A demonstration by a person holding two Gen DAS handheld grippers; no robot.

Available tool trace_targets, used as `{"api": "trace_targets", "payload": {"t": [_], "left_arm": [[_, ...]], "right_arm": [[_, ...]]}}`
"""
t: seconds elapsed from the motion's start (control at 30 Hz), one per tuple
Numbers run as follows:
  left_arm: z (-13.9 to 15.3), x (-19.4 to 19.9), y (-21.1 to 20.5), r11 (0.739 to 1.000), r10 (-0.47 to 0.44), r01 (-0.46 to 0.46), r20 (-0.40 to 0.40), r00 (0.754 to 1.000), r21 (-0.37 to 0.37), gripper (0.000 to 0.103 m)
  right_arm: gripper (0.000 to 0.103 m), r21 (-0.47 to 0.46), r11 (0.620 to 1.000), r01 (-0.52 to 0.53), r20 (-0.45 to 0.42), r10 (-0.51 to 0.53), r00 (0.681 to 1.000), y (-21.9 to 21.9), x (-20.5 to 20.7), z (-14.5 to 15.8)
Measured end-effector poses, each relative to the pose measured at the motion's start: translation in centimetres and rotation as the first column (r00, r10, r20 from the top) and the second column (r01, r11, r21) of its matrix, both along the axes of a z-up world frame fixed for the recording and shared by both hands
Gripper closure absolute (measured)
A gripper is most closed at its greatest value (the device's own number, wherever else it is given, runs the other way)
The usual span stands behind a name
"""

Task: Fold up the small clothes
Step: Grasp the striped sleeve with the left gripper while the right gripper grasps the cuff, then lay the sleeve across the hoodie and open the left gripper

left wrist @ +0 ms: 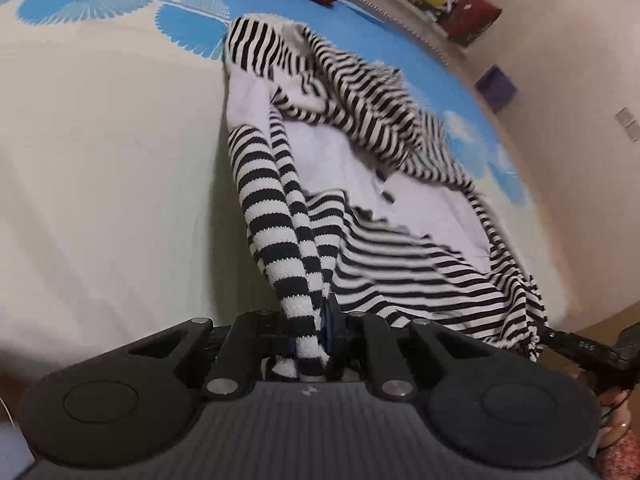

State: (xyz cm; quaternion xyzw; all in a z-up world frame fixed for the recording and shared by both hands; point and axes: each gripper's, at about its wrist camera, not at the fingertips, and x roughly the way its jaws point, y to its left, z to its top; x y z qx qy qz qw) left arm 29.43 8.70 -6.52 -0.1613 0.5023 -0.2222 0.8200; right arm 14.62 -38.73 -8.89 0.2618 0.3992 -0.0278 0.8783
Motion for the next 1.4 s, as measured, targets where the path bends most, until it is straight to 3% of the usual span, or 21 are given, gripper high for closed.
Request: {"api": "trace_targets", "payload": {"t": [0.17, 0.3, 0.43, 0.5, 0.6, 0.63, 0.7, 0.73, 0.77, 0.8, 0.83, 0.93, 1.0, 1.13, 1.23, 1.33, 1.4], "left_arm": [[2.0, -6.1, 2.0, 0.996, 0.003, -0.006, -0.029, 1.0, -0.089, 0.09], [4.1, -5.9, 2.6, 0.994, 0.027, -0.032, -0.042, 0.999, -0.109, 0.089], [7.7, 0.3, 1.9, 0.995, 0.03, -0.028, 0.016, 0.999, -0.098, 0.089], [9.7, 4.9, 0.7, 0.997, 0.037, -0.032, 0.062, 0.997, -0.071, 0.089], [11.5, 14.8, -1.0, 0.997, 0.061, -0.056, 0.096, 0.993, -0.061, 0.086], [11.8, 18.8, -1.9, 0.997, 0.076, -0.073, 0.114, 0.991, -0.029, 0.079], [11.5, 25.5, -2.5, 0.98, 0.199, -0.199, 0.073, 0.977, -0.012, 0.059], [11.1, 28.3, -2.6, 0.972, 0.236, -0.236, 0.055, 0.97, -0.014, 0.039], [10.5, 30.7, -2.7, 0.959, 0.282, -0.282, 0.03, 0.959, -0.004, 0.017], [10.3, 31.7, -2.6, 0.944, 0.328, -0.329, 0.044, 0.944, 0.012, 0.011], [10.3, 32.0, -2.5, 0.933, 0.355, -0.358, 0.082, 0.931, 0.026, 0.001], [9.5, 31.3, -2.0, 0.946, 0.308, -0.32, 0.168, 0.936, 0.052, 0.0], [7.9, 29.7, -1.6, 0.949, 0.284, -0.301, 0.158, 0.946, 0.097, 0.0], [4.5, 24.4, -1.2, 0.928, 0.284, -0.301, 0.103, 0.953, 0.222, 0.0], [1.7, 19.7, -0.9, 0.93, 0.277, -0.288, 0.083, 0.957, 0.226, 0.0], [0.1, 17.6, -0.8, 0.939, 0.238, -0.24, 0.041, 0.97, 0.248, 0.0], [-0.7, 16.6, -1.2, 0.935, 0.2, -0.209, 0.059, 0.978, 0.286, 0.0]], "right_arm": [[0.094, 0.115, 0.993, 0.03, 0.013, -0.031, 0.999, -0.9, -6.2, 3.5], [0.094, 0.131, 0.991, 0.039, 0.023, -0.042, 0.999, -0.6, -7.5, 5.8], [0.094, 0.123, 0.992, 0.029, 0.09, -0.04, 0.995, -1.2, -2.5, 9.1], [0.094, 0.114, 0.993, 0.038, 0.112, -0.051, 0.992, -1.7, 2.7, 11.0], [0.094, 0.077, 0.994, 0.073, 0.143, -0.083, 0.986, -2.5, 12.6, 12.8], [0.094, 0.06, 0.994, 0.091, 0.146, -0.099, 0.984, -2.6, 15.8, 13.1], [0.091, 0.042, 0.982, 0.182, 0.139, -0.187, 0.973, -3.4, 23.5, 12.8], [0.08, 0.053, 0.974, 0.22, 0.126, -0.225, 0.966, -4.0, 26.4, 12.1], [0.062, 0.061, 0.961, 0.271, 0.103, -0.276, 0.956, -4.6, 29.3, 11.1], [0.051, 0.064, 0.945, 0.322, 0.083, -0.327, 0.942, -5.1, 30.9, 10.2], [0.04, 0.066, 0.931, 0.36, 0.069, -0.364, 0.929, -5.4, 31.8, 9.4], [0.034, 0.113, 0.94, 0.323, 0.1, -0.334, 0.937, -5.4, 30.7, 7.2], [0.032, 0.098, 0.955, 0.279, 0.119, -0.289, 0.95, -5.1, 28.3, 5.7], [0.032, -0.013, 0.956, 0.295, 0.126, -0.291, 0.949, -3.8, 24.7, 3.1], [0.032, -0.114, 0.965, 0.234, 0.1, -0.224, 0.97, -3.4, 23.6, 3.2], [0.032, -0.188, 0.955, 0.228, 0.121, -0.208, 0.971, -2.9, 21.2, 3.3], [0.032, -0.217, 0.952, 0.215, 0.109, -0.195, 0.975, -2.6, 19.9, 2.6]]}}
